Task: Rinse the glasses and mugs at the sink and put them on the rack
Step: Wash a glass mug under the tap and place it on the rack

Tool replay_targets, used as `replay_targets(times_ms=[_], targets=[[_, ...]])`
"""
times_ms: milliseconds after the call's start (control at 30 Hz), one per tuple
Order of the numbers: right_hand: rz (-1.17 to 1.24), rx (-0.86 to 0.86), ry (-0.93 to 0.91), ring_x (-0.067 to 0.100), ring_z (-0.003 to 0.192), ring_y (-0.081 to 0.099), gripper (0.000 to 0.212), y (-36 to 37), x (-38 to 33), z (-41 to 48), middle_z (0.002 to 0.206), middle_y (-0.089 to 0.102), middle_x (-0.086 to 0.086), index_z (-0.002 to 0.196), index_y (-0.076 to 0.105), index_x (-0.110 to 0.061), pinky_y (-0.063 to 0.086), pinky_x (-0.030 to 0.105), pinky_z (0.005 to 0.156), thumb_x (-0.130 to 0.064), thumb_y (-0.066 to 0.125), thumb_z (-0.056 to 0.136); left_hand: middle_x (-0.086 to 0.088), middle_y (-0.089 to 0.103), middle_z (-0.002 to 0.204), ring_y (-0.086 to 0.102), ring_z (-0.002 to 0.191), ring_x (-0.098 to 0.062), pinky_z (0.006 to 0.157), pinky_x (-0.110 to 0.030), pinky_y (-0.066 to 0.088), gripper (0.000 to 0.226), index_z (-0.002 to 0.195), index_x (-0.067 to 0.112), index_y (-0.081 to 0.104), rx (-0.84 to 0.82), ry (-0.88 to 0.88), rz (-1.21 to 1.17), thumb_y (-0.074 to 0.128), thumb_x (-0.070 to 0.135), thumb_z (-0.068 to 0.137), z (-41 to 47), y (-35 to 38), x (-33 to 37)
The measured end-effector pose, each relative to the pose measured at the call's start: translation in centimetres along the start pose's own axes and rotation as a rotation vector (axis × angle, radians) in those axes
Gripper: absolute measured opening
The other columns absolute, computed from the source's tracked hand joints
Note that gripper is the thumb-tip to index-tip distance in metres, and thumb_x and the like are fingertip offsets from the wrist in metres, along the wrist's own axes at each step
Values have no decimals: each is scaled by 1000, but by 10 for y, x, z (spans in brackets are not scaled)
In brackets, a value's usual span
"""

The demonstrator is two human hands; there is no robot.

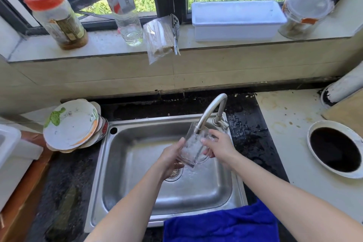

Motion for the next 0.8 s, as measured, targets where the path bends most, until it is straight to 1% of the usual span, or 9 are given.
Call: replay_targets(times_ms=[67, 167, 233, 300, 367, 500, 600, 667, 800], targets=[[-45, -103, -34, 15, 51, 63, 60, -4, -13, -3, 102, 64, 15, 142, 44, -11, 45, 23, 44, -9, 70, 88, -12, 67, 86, 61, 75, -25, 75, -34, 47, 50, 110, 23, 62, -78, 43, 92, 50, 65, 85, -4, 8, 18], [-66, -208, -101, 15, 52, 58, 61, 1, -26, -7, 98, 68, 23, 139, 49, -8, 48, 22, 48, -5, 74, 83, -7, 63, 71, 57, 59, -21, 58, -28, 42, 65, 104, 23, 61, -103, 126, 107, 54, 78, 71, -6, 21, 36], [-29, -150, -97, 14, 56, 61, 60, 1, -24, -8, 97, 70, 18, 135, 51, -7, 51, 23, 57, -11, 77, 81, -8, 59, 68, 55, 53, -21, 53, -26, 40, 73, 103, 18, 58, -24, 183, 61, 61, 79, 64, -4, 22, 37], [-50, -42, -67, 16, 76, 67, 52, -1, -13, -10, 99, 69, 9, 127, 55, -11, 53, 24, 72, -24, 77, 82, -10, 59, 68, 53, 49, -21, 47, -24, 39, 83, 112, 13, 55, 66, 182, -33, 65, 77, 60, -1, 19, 33], [-88, -17, -17, 18, 89, 63, 43, 5, 5, -13, 101, 67, 3, 117, 62, -8, 52, 33, 81, -38, 69, 87, -13, 63, 74, 54, 48, -21, 47, -25, 41, 74, 113, 18, 54, 143, 149, -138, 62, 74, 66, 0, 15, 30], [4, 11, 39, 21, 85, 65, 28, 18, 16, -20, 96, 70, 5, 98, 62, -15, 56, 40, 68, -39, 48, 99, -14, 61, 93, 59, 56, -23, 51, -31, 48, 59, 115, 17, 53, 210, 182, -200, 63, 59, 74, -5, 13, 41], [-42, -8, -7, 20, 69, 66, 26, 11, 7, -12, 91, 71, 14, 89, 58, -14, 49, 32, 54, -34, 47, 100, -9, 66, 99, 64, 86, -25, 77, -40, 51, 38, 100, 19, 63, 351, 456, 337, 60, 51, 80, -14, -1, 69], [-102, -88, -9, 19, 62, 66, 26, 6, 0, -5, 83, 67, 14, 84, 54, -14, 45, 30, 52, -34, 48, 99, -14, 70, 82, 63, 76, -23, 73, -36, 48, 39, 73, 14, 68, 305, 491, 633, 58, 50, 85, -19, -3, 79], [-102, -133, -20, 16, 65, 56, 27, -6, -19, 0, 84, 58, 3, 91, 60, -17, 39, 20, 45, -43, 53, 96, -5, 65, 55, 58, 62, -20, 73, -34, 46, 38, 65, 9, 59, 189, 321, 174, 52, 27, 97, -28, 2, 70]])
Point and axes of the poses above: each hand's wrist, its own z-axis towards the middle knuckle, its own y-axis out of the palm, x = y × z, the point moved 5 cm from there along z, towards the middle knuckle
